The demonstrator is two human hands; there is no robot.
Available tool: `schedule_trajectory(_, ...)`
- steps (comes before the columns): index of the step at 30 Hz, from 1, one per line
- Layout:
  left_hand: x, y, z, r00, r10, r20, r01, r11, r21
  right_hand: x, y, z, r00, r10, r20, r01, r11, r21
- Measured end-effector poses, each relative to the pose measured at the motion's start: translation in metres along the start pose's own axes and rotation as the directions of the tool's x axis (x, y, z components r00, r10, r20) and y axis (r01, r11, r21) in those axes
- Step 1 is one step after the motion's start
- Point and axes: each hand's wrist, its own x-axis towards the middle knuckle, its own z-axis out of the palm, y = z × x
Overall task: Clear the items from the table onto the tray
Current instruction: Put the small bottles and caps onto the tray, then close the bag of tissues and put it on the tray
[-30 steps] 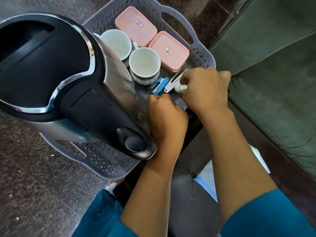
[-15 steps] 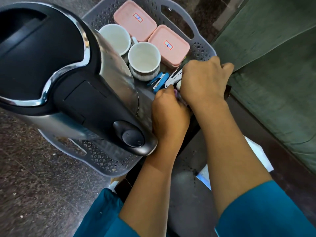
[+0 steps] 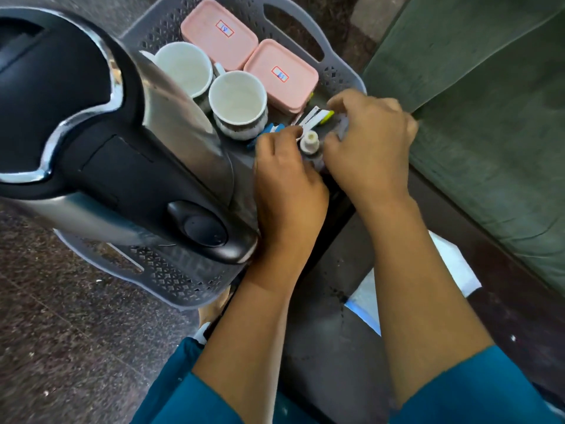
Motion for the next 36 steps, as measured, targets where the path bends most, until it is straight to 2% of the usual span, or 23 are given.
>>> schedule_trajectory(4, -0.016, 0.021, 0.008, 0.983, 0.174, 0.057, -0.174, 0.985, -0.011, -0.038, 0.027, -0.013, 0.964, 0.147, -0.221, -0.077, 0.951, 0.300)
schedule_trajectory(6, -0.032, 0.026, 0.020, 0.952, 0.269, 0.148, -0.269, 0.963, -0.023, -0.062, 0.046, -0.014, 0.937, 0.254, -0.241, -0.150, 0.913, 0.379)
schedule_trajectory(7, -0.044, 0.027, 0.028, 0.927, 0.288, 0.240, -0.289, 0.957, -0.032, -0.076, 0.058, -0.014, 0.922, 0.312, -0.231, -0.200, 0.891, 0.407)
schedule_trajectory(9, -0.071, 0.026, 0.046, 0.848, 0.268, 0.457, -0.272, 0.961, -0.059, -0.107, 0.087, -0.017, 0.882, 0.429, -0.195, -0.310, 0.840, 0.446)
schedule_trajectory(11, -0.103, 0.019, 0.063, 0.758, 0.213, 0.617, -0.249, 0.968, -0.028, -0.143, 0.120, -0.019, 0.845, 0.512, -0.151, -0.414, 0.807, 0.421)
schedule_trajectory(13, -0.125, 0.005, 0.076, 0.709, 0.127, 0.694, -0.223, 0.974, 0.049, -0.177, 0.150, -0.019, 0.800, 0.594, -0.090, -0.528, 0.767, 0.365)
schedule_trajectory(14, -0.135, -0.002, 0.083, 0.696, 0.077, 0.714, -0.213, 0.972, 0.103, -0.193, 0.166, -0.018, 0.753, 0.656, -0.052, -0.600, 0.717, 0.354)
schedule_trajectory(17, -0.156, -0.019, 0.105, 0.641, -0.098, 0.762, -0.209, 0.932, 0.296, -0.228, 0.203, -0.012, 0.559, 0.820, 0.120, -0.802, 0.499, 0.327)
schedule_trajectory(19, -0.170, -0.026, 0.116, 0.626, -0.150, 0.765, -0.233, 0.900, 0.368, -0.241, 0.217, -0.001, 0.482, 0.846, 0.228, -0.864, 0.416, 0.285)
schedule_trajectory(23, -0.186, -0.034, 0.132, 0.703, -0.099, 0.704, -0.335, 0.827, 0.451, -0.253, 0.226, 0.015, 0.465, 0.844, 0.267, -0.877, 0.399, 0.268)
schedule_trajectory(27, -0.192, -0.036, 0.136, 0.759, -0.099, 0.643, -0.337, 0.786, 0.519, -0.255, 0.230, 0.020, 0.445, 0.845, 0.296, -0.885, 0.364, 0.290)
schedule_trajectory(30, -0.194, -0.037, 0.138, 0.736, -0.110, 0.667, -0.302, 0.830, 0.469, -0.255, 0.232, 0.022, 0.431, 0.839, 0.331, -0.888, 0.330, 0.321)
schedule_trajectory(32, -0.190, -0.037, 0.138, 0.704, -0.131, 0.698, -0.259, 0.868, 0.424, -0.255, 0.237, 0.020, 0.393, 0.858, 0.331, -0.894, 0.271, 0.358)
schedule_trajectory(34, -0.186, -0.037, 0.137, 0.680, -0.147, 0.718, -0.269, 0.861, 0.431, -0.256, 0.243, 0.015, 0.352, 0.880, 0.320, -0.894, 0.215, 0.394)
schedule_trajectory(36, -0.184, -0.031, 0.133, 0.690, -0.148, 0.709, -0.286, 0.844, 0.454, -0.258, 0.243, 0.006, 0.355, 0.887, 0.296, -0.870, 0.197, 0.453)
